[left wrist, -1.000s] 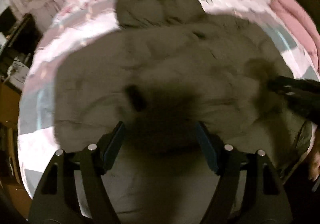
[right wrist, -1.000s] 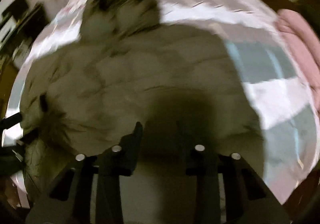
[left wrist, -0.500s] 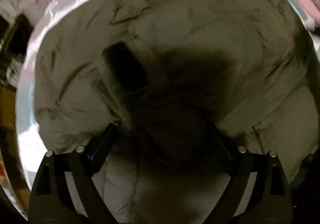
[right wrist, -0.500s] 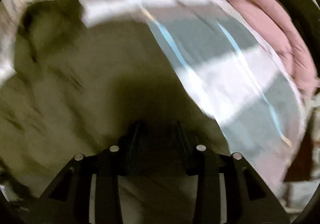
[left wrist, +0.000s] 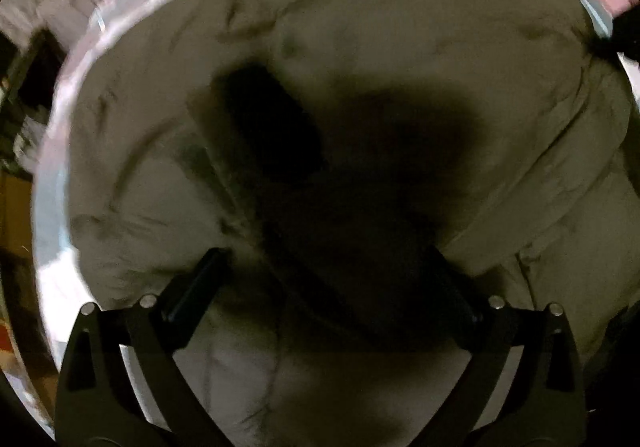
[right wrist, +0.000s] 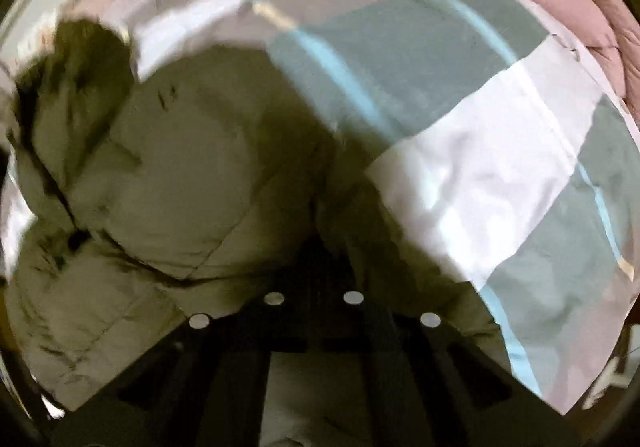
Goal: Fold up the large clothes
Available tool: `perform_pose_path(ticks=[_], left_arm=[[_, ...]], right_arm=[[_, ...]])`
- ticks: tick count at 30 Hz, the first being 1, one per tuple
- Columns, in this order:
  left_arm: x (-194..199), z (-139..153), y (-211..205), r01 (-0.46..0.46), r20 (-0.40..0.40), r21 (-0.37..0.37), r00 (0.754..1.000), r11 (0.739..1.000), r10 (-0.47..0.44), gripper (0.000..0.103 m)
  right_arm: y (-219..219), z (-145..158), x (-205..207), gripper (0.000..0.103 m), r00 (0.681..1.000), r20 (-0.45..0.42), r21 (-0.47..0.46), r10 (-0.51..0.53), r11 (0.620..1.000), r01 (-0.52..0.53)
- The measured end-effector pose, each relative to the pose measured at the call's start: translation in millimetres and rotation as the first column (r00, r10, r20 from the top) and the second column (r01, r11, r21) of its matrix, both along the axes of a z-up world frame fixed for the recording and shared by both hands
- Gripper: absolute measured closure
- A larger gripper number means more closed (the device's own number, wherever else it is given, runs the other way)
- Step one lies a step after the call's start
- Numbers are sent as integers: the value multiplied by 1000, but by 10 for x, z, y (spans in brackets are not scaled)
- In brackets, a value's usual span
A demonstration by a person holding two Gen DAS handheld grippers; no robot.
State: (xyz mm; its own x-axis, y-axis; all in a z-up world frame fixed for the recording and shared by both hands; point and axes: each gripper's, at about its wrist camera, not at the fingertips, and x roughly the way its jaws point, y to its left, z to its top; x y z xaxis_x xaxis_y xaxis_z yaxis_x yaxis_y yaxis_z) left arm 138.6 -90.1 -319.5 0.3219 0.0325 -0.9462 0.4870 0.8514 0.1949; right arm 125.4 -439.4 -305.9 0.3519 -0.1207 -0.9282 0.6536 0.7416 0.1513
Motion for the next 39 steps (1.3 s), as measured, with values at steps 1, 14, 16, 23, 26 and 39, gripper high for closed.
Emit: perform_pose_path(ticks=[1,14,16,23,26,39], left_arm=[[-62,74,-62,21,37,17,999,1000,-21,4],[1107,118,1149,-372,145,67,922,926,360,5],[1160,-101,1376,-388,107,87,919,917,379,4],[1049,531,1269,-328,237,-31,915,944,326,7],[1009,477,1101,-290,210,-29,934,957,289,7],[423,1088,713,-192,156,-110,966,975,208,2]], right_arm=[[100,84,2,85,999,37,-5,33,999,-33],[1639,109,279,53,875,94,27,474,878,-479],[1723,60,276,53,869,74,26,489,870,-492],[2205,211,208,42,797,108,-31,594,803,-595],[2546,-166,317,40,758,-94,-81,645,754,-652],[1849,984,1228,9,849,162,-176,502,862,-476]])
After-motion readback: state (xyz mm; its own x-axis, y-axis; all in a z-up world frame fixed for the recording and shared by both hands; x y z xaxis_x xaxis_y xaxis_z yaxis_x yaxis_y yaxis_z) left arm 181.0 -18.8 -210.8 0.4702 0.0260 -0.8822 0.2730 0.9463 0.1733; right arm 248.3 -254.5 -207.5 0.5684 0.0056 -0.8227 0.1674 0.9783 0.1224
